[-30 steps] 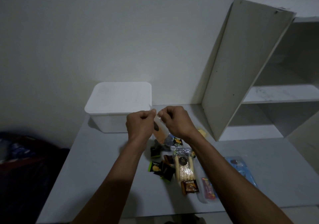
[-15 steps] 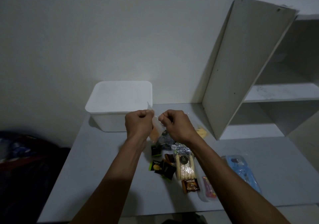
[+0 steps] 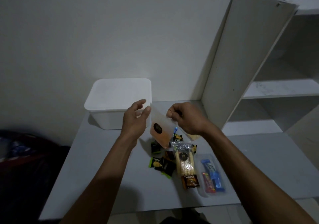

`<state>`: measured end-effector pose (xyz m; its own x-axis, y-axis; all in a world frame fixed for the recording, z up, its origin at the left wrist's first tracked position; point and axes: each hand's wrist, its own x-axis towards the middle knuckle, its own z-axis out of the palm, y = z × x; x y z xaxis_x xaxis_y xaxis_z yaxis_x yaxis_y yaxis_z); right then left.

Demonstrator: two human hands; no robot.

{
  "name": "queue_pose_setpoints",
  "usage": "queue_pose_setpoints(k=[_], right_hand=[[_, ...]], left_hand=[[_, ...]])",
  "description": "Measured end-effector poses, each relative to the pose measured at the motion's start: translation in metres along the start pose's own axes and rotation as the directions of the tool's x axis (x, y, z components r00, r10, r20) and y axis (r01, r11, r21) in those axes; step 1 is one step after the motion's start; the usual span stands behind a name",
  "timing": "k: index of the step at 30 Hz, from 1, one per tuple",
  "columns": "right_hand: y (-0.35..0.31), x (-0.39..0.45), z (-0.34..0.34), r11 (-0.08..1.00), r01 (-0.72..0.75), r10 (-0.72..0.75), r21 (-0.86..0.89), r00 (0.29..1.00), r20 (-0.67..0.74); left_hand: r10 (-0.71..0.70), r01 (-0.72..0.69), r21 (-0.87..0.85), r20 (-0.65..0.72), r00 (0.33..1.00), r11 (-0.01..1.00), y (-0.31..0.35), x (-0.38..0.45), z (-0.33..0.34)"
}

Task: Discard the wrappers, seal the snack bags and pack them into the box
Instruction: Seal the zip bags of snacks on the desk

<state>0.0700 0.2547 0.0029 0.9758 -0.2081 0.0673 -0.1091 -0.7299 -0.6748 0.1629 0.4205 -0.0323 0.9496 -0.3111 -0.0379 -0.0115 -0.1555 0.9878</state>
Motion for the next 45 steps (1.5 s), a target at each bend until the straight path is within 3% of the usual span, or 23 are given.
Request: queue_pose_setpoints(k=[2, 5, 11, 15, 18, 26, 34, 45], right_hand=[[0.000, -0.001, -0.012, 1.000, 0.025, -0.024, -0.007, 0.999, 0.047], [-0.001, -0.004, -0.025, 1.000, 0.022, -0.023, 0.021, 0.997, 0.068], [0.027, -0.019, -0.010, 0.949, -0.066, 0.105, 0.310, 0.988, -0.110], [0.037, -0.019, 0.014, 0.894, -0.071, 0.228, 0.443, 0.922, -0.314], [0.044, -0.014, 0.022, 0.861, -0.049, 0.272, 0.506, 0.885, -0.377], [0.108, 0.033, 0.026, 0.829, -0.150, 0.399, 0.539, 0.834, -0.381], [0.179, 0.138, 0.016, 0.815, -0.181, 0.462, 0.551, 0.777, -0.428], [0.260, 0.255, 0.063, 0.733, -0.228, 0.544, 0.641, 0.762, -0.351]], left_hand=[[0.055, -0.053, -0.019, 0.085, 0.995, 0.998, -0.002, 0.002, -0.002], [0.084, -0.079, -0.065, 0.077, 0.994, 0.995, -0.002, 0.002, 0.001], [-0.041, 0.039, -0.216, -0.005, 0.999, 0.976, -0.001, 0.000, 0.009], [-0.062, 0.054, -0.224, -0.027, 0.998, 0.973, -0.003, 0.002, 0.016], [-0.053, 0.037, -0.207, -0.070, 0.996, 0.978, -0.009, 0.007, 0.026], [-0.147, 0.132, -0.140, -0.105, 0.984, 0.981, -0.043, 0.060, 0.080], [-0.086, 0.076, -0.058, -0.204, 0.975, 0.995, -0.051, 0.167, 0.141], [-0.303, 0.261, -0.154, -0.426, 0.853, 0.953, -0.110, 0.276, 0.195]])
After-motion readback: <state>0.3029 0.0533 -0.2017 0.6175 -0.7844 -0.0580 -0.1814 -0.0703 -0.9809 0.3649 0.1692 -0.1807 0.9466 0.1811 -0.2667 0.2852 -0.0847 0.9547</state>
